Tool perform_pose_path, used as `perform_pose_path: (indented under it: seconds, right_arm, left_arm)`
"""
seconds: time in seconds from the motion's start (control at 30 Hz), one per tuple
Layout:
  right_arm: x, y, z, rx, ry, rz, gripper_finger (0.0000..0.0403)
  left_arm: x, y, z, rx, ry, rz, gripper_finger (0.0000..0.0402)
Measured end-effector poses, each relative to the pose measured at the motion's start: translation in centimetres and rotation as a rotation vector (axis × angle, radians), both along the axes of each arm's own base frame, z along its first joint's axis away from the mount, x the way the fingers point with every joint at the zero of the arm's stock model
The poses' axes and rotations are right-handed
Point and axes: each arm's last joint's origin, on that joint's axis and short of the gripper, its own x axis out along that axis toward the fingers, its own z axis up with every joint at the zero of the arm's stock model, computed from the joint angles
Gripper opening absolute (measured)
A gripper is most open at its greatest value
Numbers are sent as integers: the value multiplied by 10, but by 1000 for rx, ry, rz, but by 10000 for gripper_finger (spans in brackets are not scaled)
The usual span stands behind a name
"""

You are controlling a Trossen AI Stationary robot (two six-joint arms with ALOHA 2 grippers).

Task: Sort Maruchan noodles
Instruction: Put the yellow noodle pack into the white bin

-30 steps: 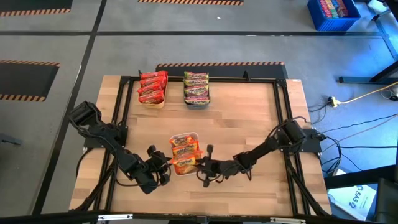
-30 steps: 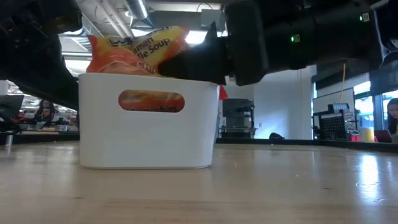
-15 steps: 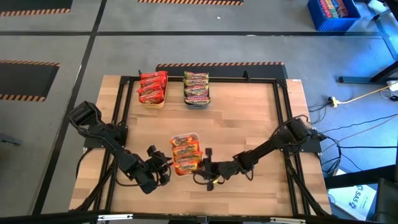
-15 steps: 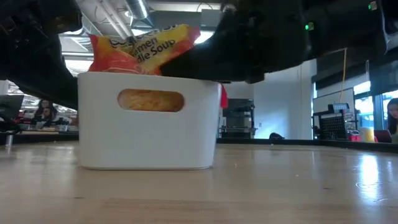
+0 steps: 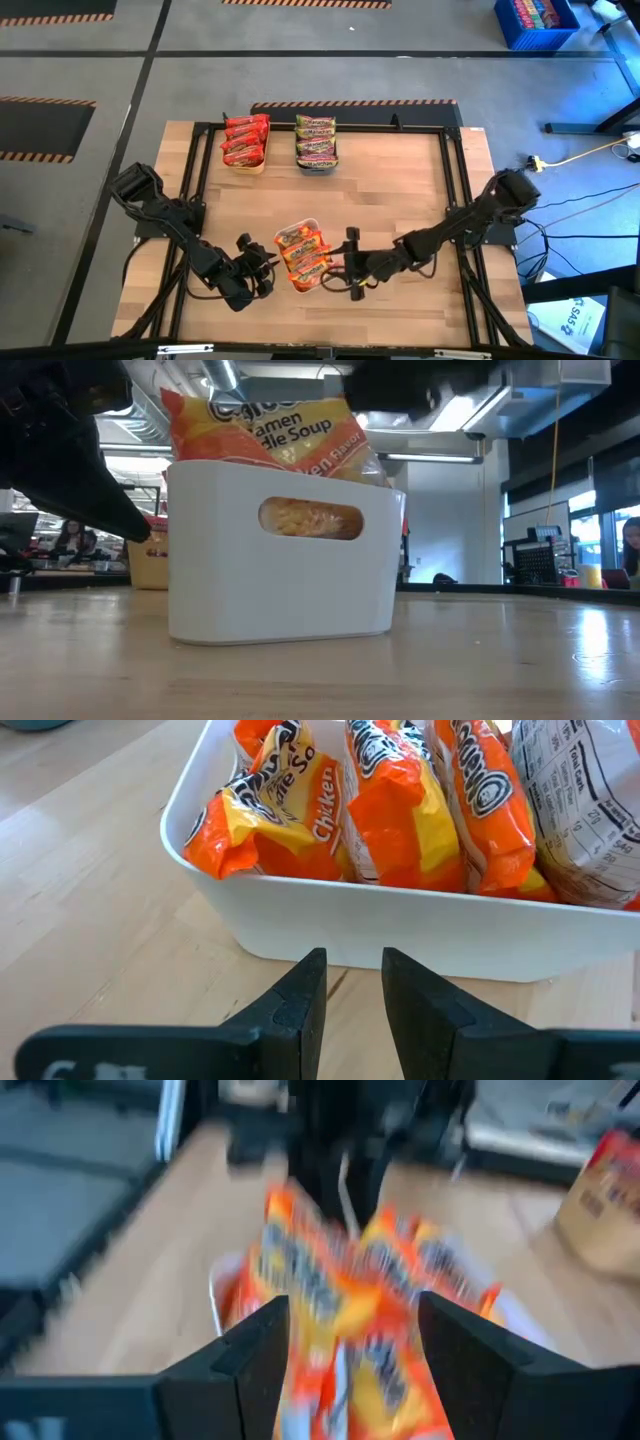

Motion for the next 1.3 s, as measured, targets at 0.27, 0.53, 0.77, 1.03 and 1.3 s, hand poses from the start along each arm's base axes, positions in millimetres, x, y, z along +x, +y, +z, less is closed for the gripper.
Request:
perform_pose_path:
  seconds: [0.27, 0.53, 0.77, 1.03, 1.3]
  right_arm:
    - [12, -17, 24, 70, -158, 59, 140]
    - [28, -28, -8, 95, -58, 92, 9]
    - [18, -18, -24, 68, 103, 111, 11]
    - [21, -16, -44, 50, 150, 65, 6]
    - [29, -13, -65, 45, 145, 48, 2]
  left_arm:
    - [0, 0, 0, 0, 0, 0, 94]
    - [0, 0, 0, 0, 0, 0, 94]
    - [0, 0, 0, 0, 0, 0, 94]
    - [0, 0, 0, 0, 0, 0, 94]
    - [0, 0, 0, 0, 0, 0, 94]
